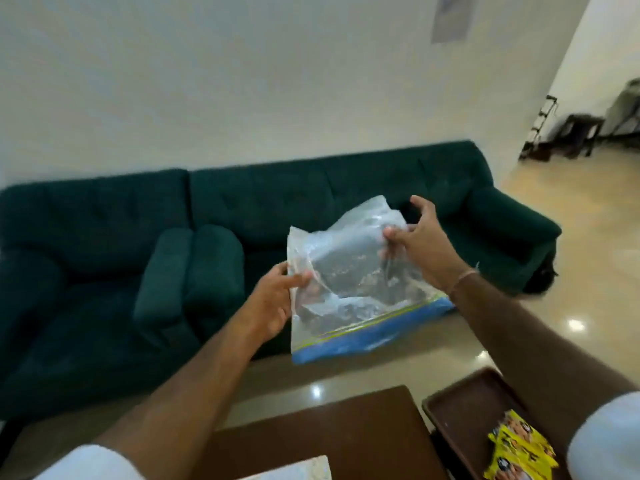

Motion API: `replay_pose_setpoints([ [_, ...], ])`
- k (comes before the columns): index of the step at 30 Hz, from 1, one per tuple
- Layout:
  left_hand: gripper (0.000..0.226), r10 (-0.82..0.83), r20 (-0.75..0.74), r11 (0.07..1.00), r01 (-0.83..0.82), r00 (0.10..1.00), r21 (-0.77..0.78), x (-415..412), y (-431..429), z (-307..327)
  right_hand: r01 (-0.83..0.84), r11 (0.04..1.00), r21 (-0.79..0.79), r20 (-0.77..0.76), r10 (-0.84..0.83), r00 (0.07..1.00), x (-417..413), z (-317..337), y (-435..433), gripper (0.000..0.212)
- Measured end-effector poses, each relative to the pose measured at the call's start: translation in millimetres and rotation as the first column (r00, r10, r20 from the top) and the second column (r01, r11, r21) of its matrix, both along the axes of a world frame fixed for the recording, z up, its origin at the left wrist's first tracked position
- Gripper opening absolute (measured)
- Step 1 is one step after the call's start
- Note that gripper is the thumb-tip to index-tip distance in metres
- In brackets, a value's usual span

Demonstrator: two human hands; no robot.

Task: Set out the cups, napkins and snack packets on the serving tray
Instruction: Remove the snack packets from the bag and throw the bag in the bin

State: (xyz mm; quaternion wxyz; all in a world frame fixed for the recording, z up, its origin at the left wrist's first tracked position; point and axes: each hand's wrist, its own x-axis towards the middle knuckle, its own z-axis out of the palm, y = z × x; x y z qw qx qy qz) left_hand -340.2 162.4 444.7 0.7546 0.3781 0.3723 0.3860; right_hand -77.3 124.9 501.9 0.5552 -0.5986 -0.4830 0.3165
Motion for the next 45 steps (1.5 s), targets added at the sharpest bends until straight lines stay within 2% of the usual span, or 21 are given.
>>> replay_pose_setpoints([
  [2, 0.064, 0.192, -0.032, 0.980, -0.190, 0.981, 0.054, -32.5, -3.5, 31.3, 0.053, 0.997, 0.050, 0.164, -0.061, 0.985, -41.9, 29.5, -4.2, 0.069],
  [5, 0.075, 0.363, 0.016, 0.927, -0.363, 0.932, 0.094, -93.2, -17.4, 80.2, 0.037, 0.997, 0.066, 0.373, -0.059, 0.926, -94.0, 75.7, -17.1, 0.041],
  [8, 0.072, 0.510, -0.334, 0.837, -0.368, 0.793, 0.406, -154.2, -35.9, 121.5, -0.133, 0.991, -0.019, 0.324, 0.132, 0.937, -142.9, 119.2, -26.4, 0.028],
  [10, 0.079, 0.595, -0.472, 0.715, -0.160, 0.651, 0.680, -190.4, -50.0, 154.5, -0.269, 0.963, 0.005, 0.368, 0.248, 0.896, -182.2, 147.9, -28.6, 0.027],
  [11, 0.086, 0.550, -0.532, 0.673, 0.035, 0.643, 0.738, -201.2, -56.3, 170.4, -0.339, 0.940, 0.021, 0.396, 0.304, 0.866, -201.0, 160.6, -28.6, 0.024],
  [13, 0.101, 0.397, -0.713, 0.635, 0.388, 0.578, 0.668, -215.0, -73.8, 203.2, -0.501, 0.864, 0.044, 0.417, 0.440, 0.796, -243.4, 188.3, -28.3, 0.020],
  [14, 0.102, 0.372, -0.772, 0.633, 0.468, 0.515, 0.617, -219.9, -82.3, 212.4, -0.577, 0.816, 0.044, 0.419, 0.509, 0.752, -264.0, 199.8, -29.0, 0.019],
  [15, 0.098, 0.386, -0.790, 0.637, 0.481, 0.477, 0.602, -226.5, -88.6, 217.9, -0.645, 0.763, 0.045, 0.425, 0.570, 0.704, -283.4, 210.8, -29.9, 0.017],
  [17, 0.076, 0.455, -0.725, 0.660, 0.350, 0.517, 0.665, -241.6, -97.2, 219.5, -0.722, 0.691, 0.046, 0.440, 0.634, 0.635, -311.0, 227.1, -28.8, 0.016],
  [19, 0.050, 0.481, -0.618, 0.706, 0.144, 0.621, 0.694, -269.7, -107.6, 210.4, -0.675, 0.730, 0.111, 0.518, 0.537, 0.666, -328.7, 231.6, -26.4, 0.032],
  [21, 0.041, 0.470, -0.503, 0.750, -0.029, 0.725, 0.661, -303.1, -121.7, 199.2, -0.532, 0.812, 0.240, 0.499, 0.367, 0.785, -339.7, 221.1, -28.7, 0.065],
  [24, 0.044, 0.496, -0.353, 0.767, -0.209, 0.794, 0.607, -349.4, -146.0, 186.6, -0.530, 0.826, 0.190, 0.140, 0.511, 0.848, -370.0, 175.4, -44.8, 0.125],
  [26, 0.043, 0.506, -0.272, 0.774, -0.292, 0.819, 0.561, -373.4, -159.2, 180.5, -0.685, 0.728, 0.022, -0.187, 0.676, 0.713, -399.1, 135.9, -56.6, 0.145],
  [28, 0.043, 0.504, -0.213, 0.787, -0.343, 0.837, 0.514, -396.7, -170.5, 173.5, -0.868, 0.493, -0.050, -0.417, 0.780, 0.467, -431.7, 103.6, -63.1, 0.132],
  [30, 0.043, 0.519, -0.198, 0.793, -0.382, 0.831, 0.475, -422.7, -183.6, 165.3, -0.951, 0.307, -0.029, -0.487, 0.827, 0.282, -466.7, 84.3, -67.5, 0.084],
  [31, 0.044, 0.533, -0.206, 0.793, -0.399, 0.821, 0.460, -435.9, -189.0, 160.2, -0.957, 0.290, -0.007, -0.486, 0.835, 0.257, -481.2, 81.0, -68.6, 0.064],
  [35, 0.045, 0.594, -0.222, 0.774, -0.475, 0.773, 0.418, -508.4, -211.6, 131.4, -0.925, 0.379, 0.013, -0.387, 0.855, 0.345, -559.4, 67.5, -68.9, 0.039],
  [37, 0.049, 0.665, -0.204, 0.730, -0.566, 0.719, 0.384, -546.9, -221.6, 110.6, -0.870, 0.490, -0.057, -0.272, 0.831, 0.485, -602.0, 53.2, -71.6, 0.052],
  [39, 0.073, 0.782, -0.261, 0.623, -0.693, 0.566, 0.362, -591.3, -227.6, 76.3, -0.821, 0.559, -0.114, -0.144, 0.809, 0.570, -650.4, 29.7, -77.3, 0.071],
  [42, 0.074, 0.832, -0.364, 0.544, -0.745, 0.419, 0.386, -654.0, -238.2, 25.4, -0.812, 0.576, -0.091, 0.150, 0.814, 0.561, -723.0, -16.0, -79.8, 0.063],
  [45, 0.060, 0.792, -0.361, 0.607, -0.694, 0.492, 0.386, -729.5, -249.3, -26.9, -0.817, 0.559, -0.139, 0.265, 0.816, 0.513, -807.7, -63.2, -78.8, 0.036],
])
